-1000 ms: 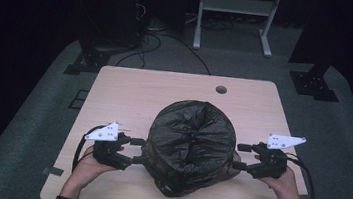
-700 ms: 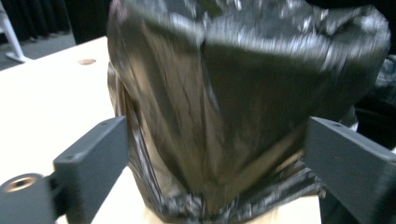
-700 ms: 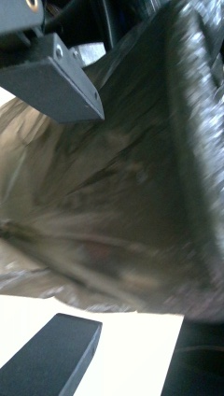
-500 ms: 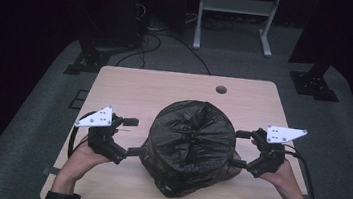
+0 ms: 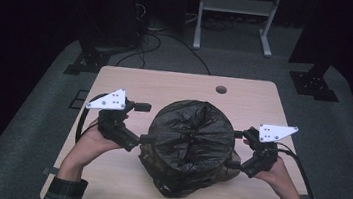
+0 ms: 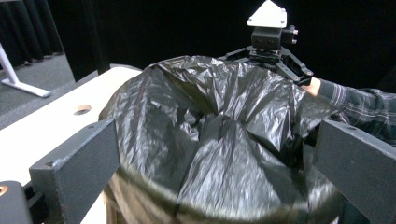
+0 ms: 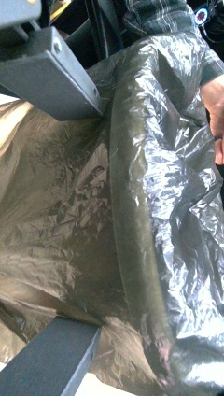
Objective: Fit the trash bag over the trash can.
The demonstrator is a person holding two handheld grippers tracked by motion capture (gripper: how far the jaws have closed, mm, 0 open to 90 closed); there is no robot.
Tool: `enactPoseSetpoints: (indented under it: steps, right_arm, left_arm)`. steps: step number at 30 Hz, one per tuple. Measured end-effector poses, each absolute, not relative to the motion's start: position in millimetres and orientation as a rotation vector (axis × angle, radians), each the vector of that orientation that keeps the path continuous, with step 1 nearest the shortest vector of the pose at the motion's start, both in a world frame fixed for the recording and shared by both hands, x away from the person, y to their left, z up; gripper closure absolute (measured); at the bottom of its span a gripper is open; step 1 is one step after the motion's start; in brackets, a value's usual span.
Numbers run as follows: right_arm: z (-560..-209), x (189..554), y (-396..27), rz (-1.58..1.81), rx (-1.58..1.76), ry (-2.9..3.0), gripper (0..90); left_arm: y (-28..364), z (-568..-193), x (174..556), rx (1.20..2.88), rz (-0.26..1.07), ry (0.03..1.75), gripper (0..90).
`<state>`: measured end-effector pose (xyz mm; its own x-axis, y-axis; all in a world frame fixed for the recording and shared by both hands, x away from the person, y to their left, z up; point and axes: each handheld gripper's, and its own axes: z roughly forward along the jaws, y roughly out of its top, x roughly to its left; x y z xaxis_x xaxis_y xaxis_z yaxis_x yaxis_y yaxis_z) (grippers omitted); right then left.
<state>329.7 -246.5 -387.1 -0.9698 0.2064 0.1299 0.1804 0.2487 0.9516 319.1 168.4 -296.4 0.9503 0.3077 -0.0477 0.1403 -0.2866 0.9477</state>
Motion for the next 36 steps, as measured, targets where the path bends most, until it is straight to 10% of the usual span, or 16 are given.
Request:
enactPoseSetpoints:
  steps: [36]
  right_arm:
    - [-376.5, 333.1, -229.6, 1.772, 0.359, 2.511, 0.0]
  left_arm:
    - [37.1, -305.6, 358.7, 2.223, 0.240, 0.274, 0.0]
